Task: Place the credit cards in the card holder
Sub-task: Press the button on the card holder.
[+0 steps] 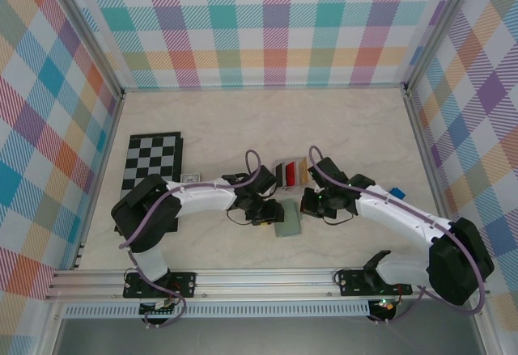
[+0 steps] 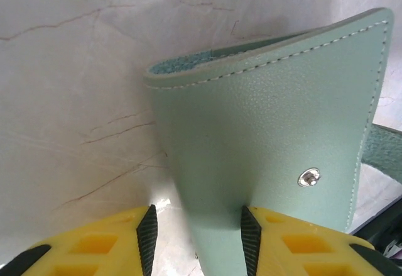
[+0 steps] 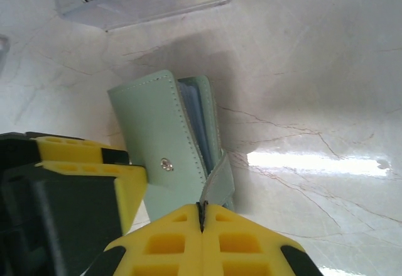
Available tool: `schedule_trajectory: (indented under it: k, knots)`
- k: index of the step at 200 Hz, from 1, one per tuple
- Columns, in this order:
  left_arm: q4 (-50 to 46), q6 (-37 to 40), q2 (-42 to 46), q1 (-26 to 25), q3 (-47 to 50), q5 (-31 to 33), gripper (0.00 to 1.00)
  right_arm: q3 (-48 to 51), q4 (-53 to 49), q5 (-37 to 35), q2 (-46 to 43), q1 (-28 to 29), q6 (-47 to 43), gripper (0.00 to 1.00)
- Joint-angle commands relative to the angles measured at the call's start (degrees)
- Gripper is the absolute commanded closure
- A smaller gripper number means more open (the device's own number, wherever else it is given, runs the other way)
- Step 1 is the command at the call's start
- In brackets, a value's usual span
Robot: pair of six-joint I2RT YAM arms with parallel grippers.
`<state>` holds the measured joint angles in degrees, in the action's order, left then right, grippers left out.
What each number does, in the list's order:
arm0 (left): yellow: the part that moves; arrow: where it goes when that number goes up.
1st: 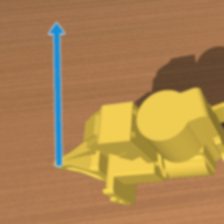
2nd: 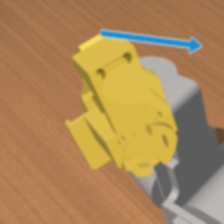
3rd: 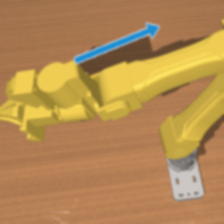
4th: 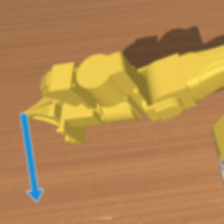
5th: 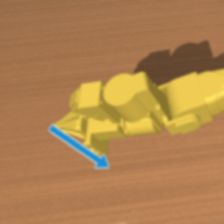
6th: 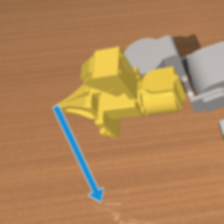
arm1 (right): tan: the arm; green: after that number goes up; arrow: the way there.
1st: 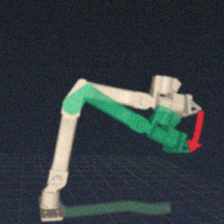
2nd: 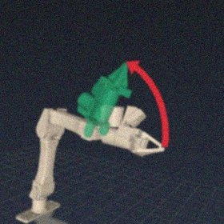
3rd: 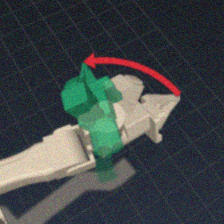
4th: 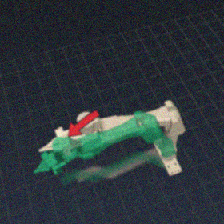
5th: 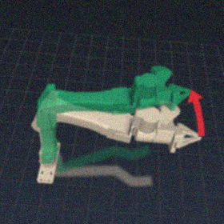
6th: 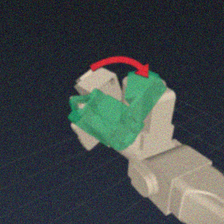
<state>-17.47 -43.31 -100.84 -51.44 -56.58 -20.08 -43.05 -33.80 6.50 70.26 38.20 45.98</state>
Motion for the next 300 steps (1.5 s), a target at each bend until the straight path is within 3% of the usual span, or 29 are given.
schedule_trajectory:
  k: [1, 65, 190, 300]
  knots:
    - [-0.8, 1.4, -1.9, -0.9, -1.3, 0.2, 0.59, 0.5, 2.6, 3.8, 0.1, -0.2, -1.8, 0.97]
    - [0.8, 0.1, -2.1, -1.4, -0.8, 2.4, 0.65, -1.0, 5.6, 9.9, 7.8, -0.2, -4.7, 0.97]
    - [3.1, -0.9, -1.9, -1.4, 0.0, 3.3, 0.71, -1.8, 5.8, 8.8, 13.2, -0.2, -4.5, 0.87]
    - [3.8, -0.7, -3.0, -1.4, 0.1, 1.8, 0.74, -1.5, 8.3, 7.7, 15.2, -0.2, -0.6, 0.95]
